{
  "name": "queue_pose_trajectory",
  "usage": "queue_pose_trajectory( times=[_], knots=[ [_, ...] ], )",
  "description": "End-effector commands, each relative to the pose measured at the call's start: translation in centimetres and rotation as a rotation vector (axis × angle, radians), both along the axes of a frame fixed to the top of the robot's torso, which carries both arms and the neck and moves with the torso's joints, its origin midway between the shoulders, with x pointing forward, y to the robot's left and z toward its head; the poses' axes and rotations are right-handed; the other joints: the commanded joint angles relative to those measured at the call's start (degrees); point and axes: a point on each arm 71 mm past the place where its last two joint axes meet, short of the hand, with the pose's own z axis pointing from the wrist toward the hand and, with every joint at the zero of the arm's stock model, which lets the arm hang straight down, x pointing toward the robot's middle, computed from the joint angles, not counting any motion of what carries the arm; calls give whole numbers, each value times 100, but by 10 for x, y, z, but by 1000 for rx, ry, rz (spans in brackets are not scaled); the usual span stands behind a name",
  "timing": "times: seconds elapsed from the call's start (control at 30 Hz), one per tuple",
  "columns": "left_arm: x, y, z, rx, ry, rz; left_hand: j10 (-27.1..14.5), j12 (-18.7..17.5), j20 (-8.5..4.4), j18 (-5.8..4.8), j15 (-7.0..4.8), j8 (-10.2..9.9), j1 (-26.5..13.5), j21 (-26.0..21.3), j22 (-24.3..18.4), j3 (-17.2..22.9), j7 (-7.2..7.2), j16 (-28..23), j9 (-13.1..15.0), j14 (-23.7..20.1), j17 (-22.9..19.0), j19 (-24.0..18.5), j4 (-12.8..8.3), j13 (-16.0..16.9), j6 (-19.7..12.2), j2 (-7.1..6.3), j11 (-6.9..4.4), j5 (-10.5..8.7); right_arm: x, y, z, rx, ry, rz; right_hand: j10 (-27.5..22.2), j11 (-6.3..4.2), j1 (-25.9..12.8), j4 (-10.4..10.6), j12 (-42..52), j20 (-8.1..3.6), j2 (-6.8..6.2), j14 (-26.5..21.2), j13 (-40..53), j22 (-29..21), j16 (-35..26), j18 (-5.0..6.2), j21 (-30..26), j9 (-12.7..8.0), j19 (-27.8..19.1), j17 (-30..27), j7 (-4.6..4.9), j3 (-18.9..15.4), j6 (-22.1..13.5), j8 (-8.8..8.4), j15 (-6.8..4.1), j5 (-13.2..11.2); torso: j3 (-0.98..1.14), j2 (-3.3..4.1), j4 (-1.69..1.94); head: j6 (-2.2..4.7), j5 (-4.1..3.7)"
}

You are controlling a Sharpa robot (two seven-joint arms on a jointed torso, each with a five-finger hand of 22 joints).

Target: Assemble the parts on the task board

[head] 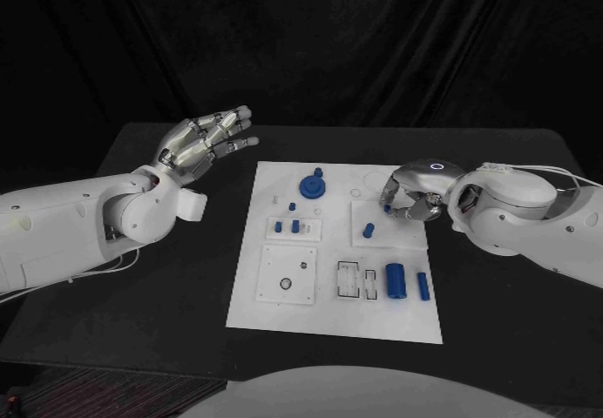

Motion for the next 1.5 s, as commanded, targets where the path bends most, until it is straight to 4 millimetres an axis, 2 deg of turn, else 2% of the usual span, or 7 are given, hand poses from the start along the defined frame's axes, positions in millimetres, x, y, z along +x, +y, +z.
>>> queue_pose_trajectory(
  times=[0.03, 0.33, 0.87, 1.1, 1.5],
  knots=[
    [-1, -2, 1, -29, -13, -17, 32, 40, 2, 22, 3, 39, 64, 42, -14, 6, -3, 36, 9, 48, 11, 66, -56, 11, 51, 12, 27, 41, 0, -1, -4, -16, 10, 0, 80, -4, 50, 3, -26, 39, 14, 32, -24, 1100, -21, -6, -12, -5, -18, -5, 7, 66, 69, 41, 41, 22, -2, -2, 3, -16, 7],
    [-1, -3, 0, -29, -7, -23, 66, 70, 3, 0, 28, 64, 145, 57, -53, 35, 14, 97, 18, 116, 19, 135, -116, 15, 108, 33, 55, 143, -1, 2, -6, 0, 3, 11, 482, -30, 9, -27, -30, 95, -8, 33, -114, 1111, -4, -14, 25, 15, -4, 7, 0, 217, 309, 119, 100, -117, -4, -2, 5, -50, 12],
    [1, -5, -2, -26, 4, -30, 199, 192, 2, -53, 50, 139, 334, 62, -143, 131, 67, 205, 33, 220, 31, 228, -282, 33, 198, 65, 138, 363, -1, 5, -6, 32, -25, 20, 1016, -119, 270, -312, -28, 50, 76, 17, -178, 1117, -14, -14, 48, 67, -6, -25, 22, 409, 642, 232, 37, -254, -4, -4, -2, -73, 4],
    [1, -4, -3, -24, 8, -30, 226, 217, 2, -60, 55, 149, 364, 63, -159, 152, 76, 232, 33, 252, 36, 243, -313, 37, 202, 68, 151, 398, -1, 6, -5, 45, -39, 19, 1086, -127, 317, -368, -32, 42, 85, 18, -184, 1118, -11, -16, 52, 67, -7, -17, 24, 427, 668, 231, 29, -269, -3, -2, 0, -73, -8],
    [1, -3, -4, -18, 15, -25, 267, 254, 2, -70, 67, 162, 397, 65, -179, 177, 88, 270, 32, 301, 43, 266, -352, 42, 208, 69, 171, 443, -4, 4, 3, 78, -74, 16, 1101, -120, 259, -347, -78, 40, 84, 15, -207, 1119, -14, -17, 55, 59, -10, -23, 26, 401, 681, 216, 33, -368, -4, -2, -4, -73, 19]
  ],
)
